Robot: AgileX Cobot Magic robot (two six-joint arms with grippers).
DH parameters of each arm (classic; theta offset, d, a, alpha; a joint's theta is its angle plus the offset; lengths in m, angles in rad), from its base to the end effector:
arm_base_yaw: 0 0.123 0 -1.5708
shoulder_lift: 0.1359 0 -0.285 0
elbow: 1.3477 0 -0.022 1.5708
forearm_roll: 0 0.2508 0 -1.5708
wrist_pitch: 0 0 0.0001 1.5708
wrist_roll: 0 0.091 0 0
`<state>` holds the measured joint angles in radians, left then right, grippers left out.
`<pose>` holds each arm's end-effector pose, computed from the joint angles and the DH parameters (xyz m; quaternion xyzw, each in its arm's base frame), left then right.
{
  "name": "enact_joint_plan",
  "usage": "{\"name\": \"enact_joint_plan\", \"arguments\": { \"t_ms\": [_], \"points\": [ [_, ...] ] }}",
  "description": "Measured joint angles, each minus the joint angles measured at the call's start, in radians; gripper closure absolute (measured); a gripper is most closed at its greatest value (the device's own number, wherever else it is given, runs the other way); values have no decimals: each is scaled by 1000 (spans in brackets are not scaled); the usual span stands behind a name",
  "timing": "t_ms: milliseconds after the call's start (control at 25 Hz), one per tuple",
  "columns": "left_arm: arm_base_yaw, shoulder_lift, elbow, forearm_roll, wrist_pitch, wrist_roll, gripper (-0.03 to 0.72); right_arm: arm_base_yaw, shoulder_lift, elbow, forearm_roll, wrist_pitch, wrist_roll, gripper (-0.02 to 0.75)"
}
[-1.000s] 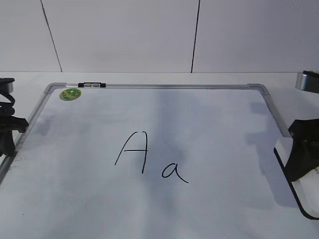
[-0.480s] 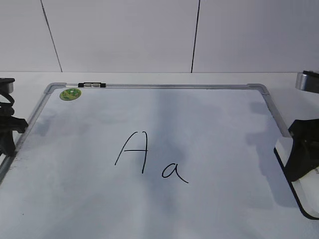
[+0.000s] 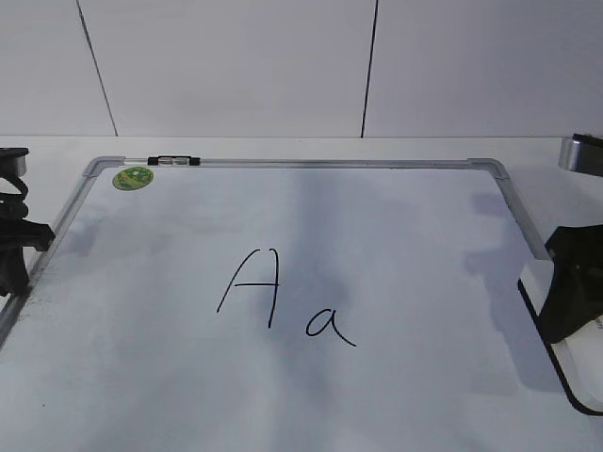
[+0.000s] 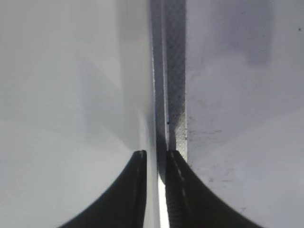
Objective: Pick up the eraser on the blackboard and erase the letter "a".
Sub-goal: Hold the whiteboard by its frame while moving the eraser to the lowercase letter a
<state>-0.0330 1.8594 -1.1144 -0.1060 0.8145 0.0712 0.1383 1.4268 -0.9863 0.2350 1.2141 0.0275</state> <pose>0.3380 -0.0182 0.1565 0.0176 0.9978 -0.0393 0.0499 0.2366 0.0530 0.2531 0.0143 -0.9938 -0.1097 0.0074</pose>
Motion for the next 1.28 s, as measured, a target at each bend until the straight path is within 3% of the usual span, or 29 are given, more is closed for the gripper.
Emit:
{"name": "enact_joint_plan", "arguments": {
  "t_ms": [280,1280],
  "points": [
    [0,0,0,-13,0,2,665,0,0,0,0,0,0,178],
    [0,0,0,-15,-4,2,678,0,63,-25,1,2,-11,178]
  ]
}}
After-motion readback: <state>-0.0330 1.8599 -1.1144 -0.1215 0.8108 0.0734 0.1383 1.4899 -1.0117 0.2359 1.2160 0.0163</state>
